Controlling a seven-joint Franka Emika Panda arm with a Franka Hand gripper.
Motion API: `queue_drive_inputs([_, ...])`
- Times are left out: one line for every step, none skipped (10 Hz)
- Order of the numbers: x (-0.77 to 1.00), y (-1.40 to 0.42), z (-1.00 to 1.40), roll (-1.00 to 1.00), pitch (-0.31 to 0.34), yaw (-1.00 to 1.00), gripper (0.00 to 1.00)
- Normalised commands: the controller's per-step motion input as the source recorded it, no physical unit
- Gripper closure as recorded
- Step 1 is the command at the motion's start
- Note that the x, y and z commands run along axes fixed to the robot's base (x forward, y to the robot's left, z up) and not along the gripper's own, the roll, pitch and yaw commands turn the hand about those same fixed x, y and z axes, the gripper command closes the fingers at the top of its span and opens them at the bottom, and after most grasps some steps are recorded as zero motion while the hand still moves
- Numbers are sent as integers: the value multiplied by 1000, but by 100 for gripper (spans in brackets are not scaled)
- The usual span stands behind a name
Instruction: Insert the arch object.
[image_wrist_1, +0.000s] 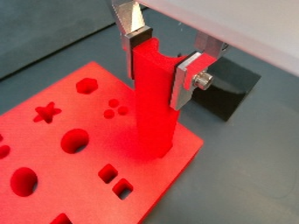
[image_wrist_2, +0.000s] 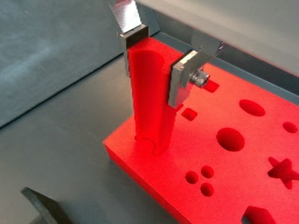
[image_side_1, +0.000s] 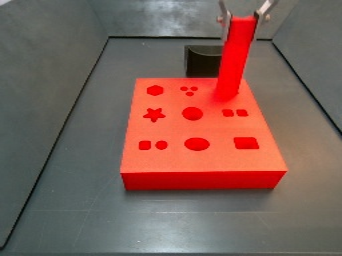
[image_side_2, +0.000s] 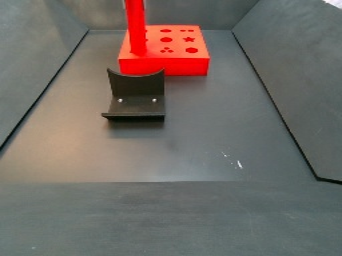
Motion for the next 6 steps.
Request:
queue_drive_inputs([143, 0, -814, 30, -136, -14, 100])
queue_drive_inputs([137, 0, -660, 14, -116, -23, 100])
queue_drive_inputs([131, 0, -563, 36, -90, -31, 100])
queue_drive_inputs([0, 0, -440, 103, -43, -66, 100])
queue_drive_inputs([29, -29, -257, 73, -11, -46, 100])
queue_drive_inputs([0, 0, 0, 0, 0, 0, 100])
